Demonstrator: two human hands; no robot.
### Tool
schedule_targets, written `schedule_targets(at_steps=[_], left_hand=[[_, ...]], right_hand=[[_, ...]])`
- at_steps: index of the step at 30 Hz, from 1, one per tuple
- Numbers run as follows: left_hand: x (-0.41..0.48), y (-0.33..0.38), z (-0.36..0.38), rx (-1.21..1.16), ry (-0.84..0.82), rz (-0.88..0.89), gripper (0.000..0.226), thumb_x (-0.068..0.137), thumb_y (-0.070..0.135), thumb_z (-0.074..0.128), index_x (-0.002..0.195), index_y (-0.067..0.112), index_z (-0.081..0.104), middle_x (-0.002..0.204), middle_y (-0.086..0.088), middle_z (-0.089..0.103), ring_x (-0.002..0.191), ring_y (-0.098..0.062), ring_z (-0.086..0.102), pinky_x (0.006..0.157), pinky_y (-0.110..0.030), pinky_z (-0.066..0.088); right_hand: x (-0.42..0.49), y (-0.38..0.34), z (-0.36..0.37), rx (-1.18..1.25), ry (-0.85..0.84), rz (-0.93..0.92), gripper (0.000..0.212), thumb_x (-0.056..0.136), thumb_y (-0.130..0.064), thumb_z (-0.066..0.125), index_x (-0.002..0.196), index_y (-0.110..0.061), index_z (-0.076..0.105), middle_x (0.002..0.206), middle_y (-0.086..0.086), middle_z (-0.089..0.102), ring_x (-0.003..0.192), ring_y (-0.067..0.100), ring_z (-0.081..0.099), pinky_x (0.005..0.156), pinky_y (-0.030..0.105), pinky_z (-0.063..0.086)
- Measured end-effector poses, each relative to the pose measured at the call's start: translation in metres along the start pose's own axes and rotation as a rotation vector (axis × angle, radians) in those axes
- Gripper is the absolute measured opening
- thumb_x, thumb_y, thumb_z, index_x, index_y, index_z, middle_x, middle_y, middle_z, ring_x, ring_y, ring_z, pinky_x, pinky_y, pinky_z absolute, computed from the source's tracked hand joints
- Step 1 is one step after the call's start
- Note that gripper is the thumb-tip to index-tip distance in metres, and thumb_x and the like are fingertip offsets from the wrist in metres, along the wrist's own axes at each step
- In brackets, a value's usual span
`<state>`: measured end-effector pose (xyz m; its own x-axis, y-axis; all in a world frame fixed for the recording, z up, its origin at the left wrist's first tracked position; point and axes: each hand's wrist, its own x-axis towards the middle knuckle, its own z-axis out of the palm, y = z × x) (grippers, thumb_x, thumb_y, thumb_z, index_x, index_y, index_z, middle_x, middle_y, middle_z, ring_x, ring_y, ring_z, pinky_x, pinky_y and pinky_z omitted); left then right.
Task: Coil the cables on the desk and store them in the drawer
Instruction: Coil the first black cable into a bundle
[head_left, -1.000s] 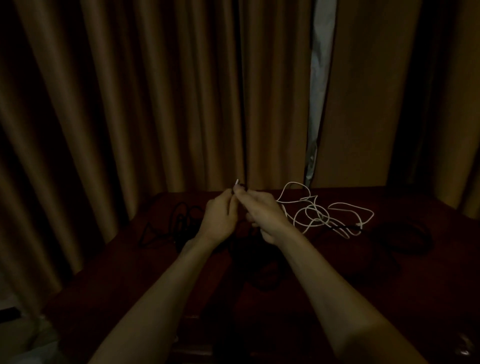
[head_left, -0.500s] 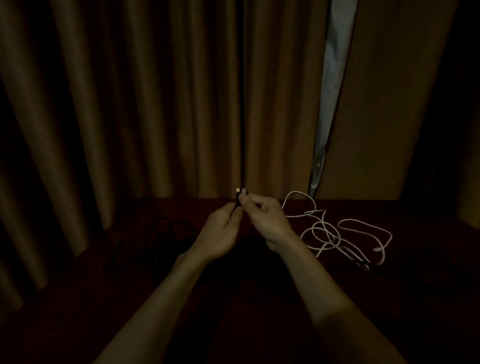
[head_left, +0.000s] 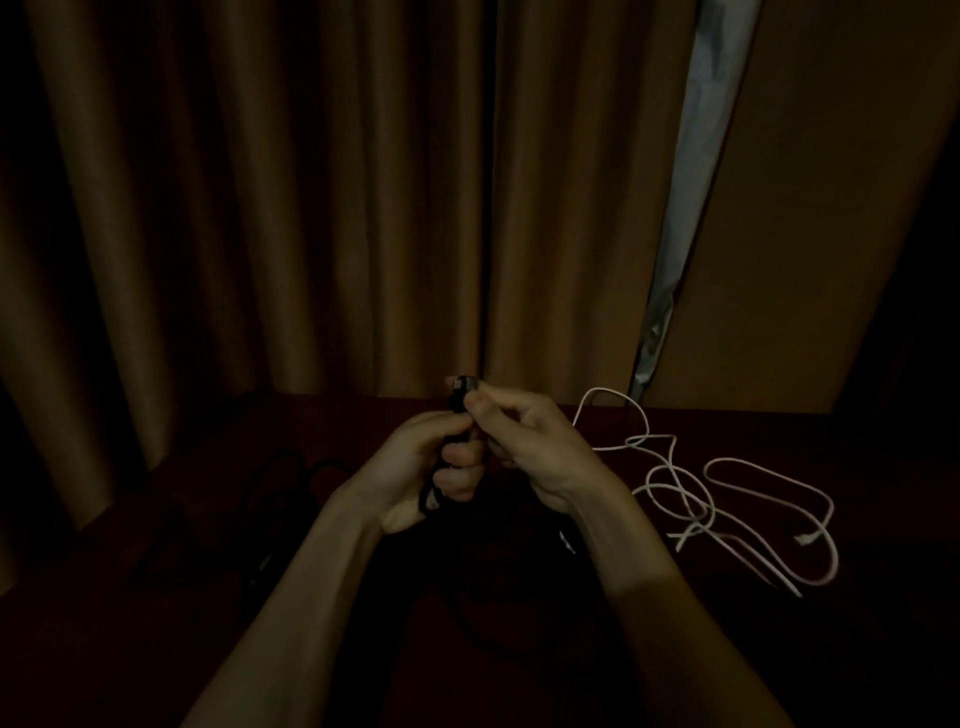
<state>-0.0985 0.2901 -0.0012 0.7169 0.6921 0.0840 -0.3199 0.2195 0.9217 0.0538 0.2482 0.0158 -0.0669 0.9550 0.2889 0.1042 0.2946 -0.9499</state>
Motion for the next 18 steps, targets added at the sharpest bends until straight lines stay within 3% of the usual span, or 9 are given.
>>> schedule_targets(at_steps=[4,9,11,14,18], left_hand=[[0.014,0.000,-0.009,-0.043,0.002,0.061,0.040,0.105,0.037,0.040,0.084,0.016,0.066,0.064,0.003,0.033,0.046,-0.007,0.030,0.045,-0.018,0.030],[0.029,0.004,-0.007,0.254,0.283,0.204,0.036,0.106,0.038,0.044,0.093,0.009,0.062,0.062,0.001,0.036,0.048,-0.010,0.031,0.043,-0.019,0.027],[0.031,0.006,-0.007,0.310,0.349,0.265,0.036,0.107,0.032,0.046,0.100,0.002,0.065,0.062,0.000,0.039,0.049,-0.010,0.033,0.043,-0.018,0.030],[0.030,0.005,-0.007,0.342,0.363,0.363,0.034,0.106,0.023,0.048,0.104,-0.006,0.065,0.063,0.002,0.048,0.050,-0.005,0.039,0.046,-0.018,0.033],[0.026,0.001,-0.008,0.596,0.429,0.477,0.030,0.106,0.027,0.051,0.097,0.006,0.071,0.066,0.005,0.060,0.059,-0.010,0.051,0.053,-0.027,0.040]], right_hand=[[0.012,0.010,-0.002,0.090,-0.013,0.028,0.032,0.106,-0.030,0.049,0.132,-0.019,0.065,0.058,-0.019,0.054,0.045,-0.003,0.044,0.046,0.013,0.033],[0.027,0.006,-0.008,0.313,0.007,0.077,0.029,0.105,-0.022,0.054,0.130,-0.013,0.064,0.074,-0.007,0.056,0.049,0.001,0.036,0.045,0.015,0.033],[0.031,0.004,-0.012,0.268,0.021,0.102,0.022,0.104,-0.024,0.056,0.114,-0.008,0.067,0.080,0.000,0.054,0.050,0.003,0.036,0.043,0.015,0.033],[0.030,0.003,-0.012,0.185,0.045,0.149,0.030,0.100,-0.037,0.060,0.097,-0.007,0.066,0.081,0.007,0.051,0.050,0.004,0.037,0.043,0.017,0.031],[0.029,0.002,-0.007,0.163,0.124,0.206,0.035,0.096,-0.045,0.064,0.088,-0.011,0.067,0.077,0.000,0.054,0.047,0.002,0.038,0.043,0.018,0.030]])
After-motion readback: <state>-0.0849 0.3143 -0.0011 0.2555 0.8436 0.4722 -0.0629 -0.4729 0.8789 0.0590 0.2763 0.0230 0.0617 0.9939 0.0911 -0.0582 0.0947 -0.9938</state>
